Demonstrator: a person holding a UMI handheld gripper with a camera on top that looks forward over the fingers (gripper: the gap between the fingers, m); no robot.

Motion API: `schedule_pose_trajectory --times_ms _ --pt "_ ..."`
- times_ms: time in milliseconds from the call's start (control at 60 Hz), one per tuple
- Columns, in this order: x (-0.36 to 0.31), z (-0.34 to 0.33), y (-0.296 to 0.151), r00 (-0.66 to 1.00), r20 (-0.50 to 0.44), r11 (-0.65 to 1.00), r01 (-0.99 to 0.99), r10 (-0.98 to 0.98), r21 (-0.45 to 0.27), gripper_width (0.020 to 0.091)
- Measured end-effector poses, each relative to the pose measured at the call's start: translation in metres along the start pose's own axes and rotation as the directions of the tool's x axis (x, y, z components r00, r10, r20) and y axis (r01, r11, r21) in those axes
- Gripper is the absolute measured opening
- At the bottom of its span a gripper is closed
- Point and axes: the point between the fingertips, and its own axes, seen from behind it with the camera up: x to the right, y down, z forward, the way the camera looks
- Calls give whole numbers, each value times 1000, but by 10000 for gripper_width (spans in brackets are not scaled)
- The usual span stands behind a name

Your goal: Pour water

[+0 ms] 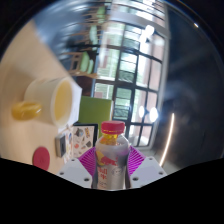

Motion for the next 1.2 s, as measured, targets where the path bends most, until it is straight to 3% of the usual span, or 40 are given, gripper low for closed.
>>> schedule_pose_trajectory --times_ms 100,150,217,283,433,533,567,650,933,1100,1200 --pt "9 51 37 863 24 863 -504 505 -13 369" --pt "7 15 44 659 -36 659 -752 751 -31 369" --pt "-13 29 49 371 11 371 -927 929 -54 370" --pt "-39 25 57 91 25 92 -993 996 -76 368" --pt "-77 36 53 -162 47 -156 -982 986 -111 368" --pt "-78 52 79 -190 44 -182 -972 981 -149 369" --pt "-92 40 59 -184 37 -176 -972 982 -156 371" --pt "-97 45 68 -163 62 -150 -973 985 -177 379" --pt "-99 45 62 -99 68 -90 -987 993 -131 397" --pt "-95 39 67 -78 31 -73 -987 996 -141 521" --pt "-97 33 74 -7 33 -1 -986 999 -169 725"
